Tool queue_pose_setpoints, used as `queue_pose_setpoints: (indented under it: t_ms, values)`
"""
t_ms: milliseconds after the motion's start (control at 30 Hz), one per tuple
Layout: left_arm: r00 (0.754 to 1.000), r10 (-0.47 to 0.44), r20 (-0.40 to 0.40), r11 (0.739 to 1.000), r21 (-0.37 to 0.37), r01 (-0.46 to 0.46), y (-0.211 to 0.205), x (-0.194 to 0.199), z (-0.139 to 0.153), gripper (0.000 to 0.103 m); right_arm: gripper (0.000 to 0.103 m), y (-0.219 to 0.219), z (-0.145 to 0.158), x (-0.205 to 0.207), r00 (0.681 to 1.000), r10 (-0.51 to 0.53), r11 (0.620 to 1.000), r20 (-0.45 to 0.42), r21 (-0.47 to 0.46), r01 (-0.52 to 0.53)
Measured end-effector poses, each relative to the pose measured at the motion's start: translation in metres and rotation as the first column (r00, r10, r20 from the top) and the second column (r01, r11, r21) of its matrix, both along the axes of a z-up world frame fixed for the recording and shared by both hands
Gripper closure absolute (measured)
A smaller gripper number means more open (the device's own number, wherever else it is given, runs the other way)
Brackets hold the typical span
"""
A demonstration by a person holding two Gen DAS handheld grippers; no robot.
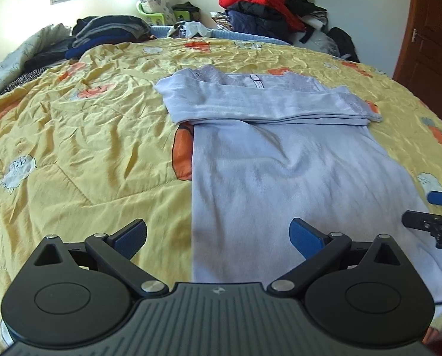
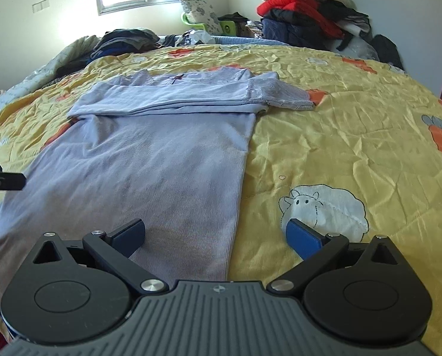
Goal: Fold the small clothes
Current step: 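Move both grippers along the top's body to its hem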
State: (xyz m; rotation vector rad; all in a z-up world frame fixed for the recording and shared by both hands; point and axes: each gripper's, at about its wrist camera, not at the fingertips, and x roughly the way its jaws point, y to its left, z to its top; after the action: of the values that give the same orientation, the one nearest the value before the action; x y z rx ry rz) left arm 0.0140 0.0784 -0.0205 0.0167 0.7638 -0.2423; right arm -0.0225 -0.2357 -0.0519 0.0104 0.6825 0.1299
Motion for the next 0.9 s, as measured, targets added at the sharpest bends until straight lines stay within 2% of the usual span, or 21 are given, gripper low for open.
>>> queue_pose_setpoints:
  t_ms: [133,267,433,567,667,733,767,900]
  values:
    - [0.997,-0.073,-0.039,0.993,-0.092,0.069,0.026,-0.006,0.005,0.0,0.001,-0.008,0.002,-0.003,1.0,0.028,0.999,-0.001,0.037,-0.028]
    - [0.991,-0.099,-0.091,0.981,-0.174,0.082,0.051,-0.01,0.004,0.0,0.001,-0.03,0.007,-0.007,0.999,0.048,0.986,-0.021,0.161,-0.043]
    - [0.979,-0.119,-0.164,0.959,-0.274,0.071,0.073,-0.015,-0.005,0.0,0.003,-0.069,0.01,-0.019,0.997,0.042,0.92,-0.057,0.392,-0.016]
    - [0.972,-0.146,-0.184,0.948,-0.307,0.084,0.077,-0.021,-0.011,0.0,0.004,-0.08,0.013,-0.033,0.995,0.057,0.908,-0.078,0.419,-0.019]
    - [0.962,-0.196,-0.19,0.942,-0.308,0.131,0.073,-0.026,-0.012,0.0,0.017,-0.076,0.017,-0.045,0.992,0.082,0.925,-0.094,0.379,-0.04]
    - [0.953,-0.235,-0.194,0.939,-0.299,0.17,0.068,-0.03,-0.012,0.0,0.035,-0.073,0.019,-0.052,0.989,0.101,0.937,-0.108,0.346,-0.058]
    - [0.946,-0.257,-0.197,0.936,-0.293,0.193,0.065,-0.032,-0.011,0.001,0.038,-0.071,0.019,-0.056,0.987,0.111,0.941,-0.117,0.333,-0.066]
    - [0.917,-0.338,-0.212,0.909,-0.326,0.26,0.058,-0.039,-0.013,0.001,0.056,-0.067,0.017,-0.067,0.976,0.151,0.942,-0.155,0.32,-0.095]
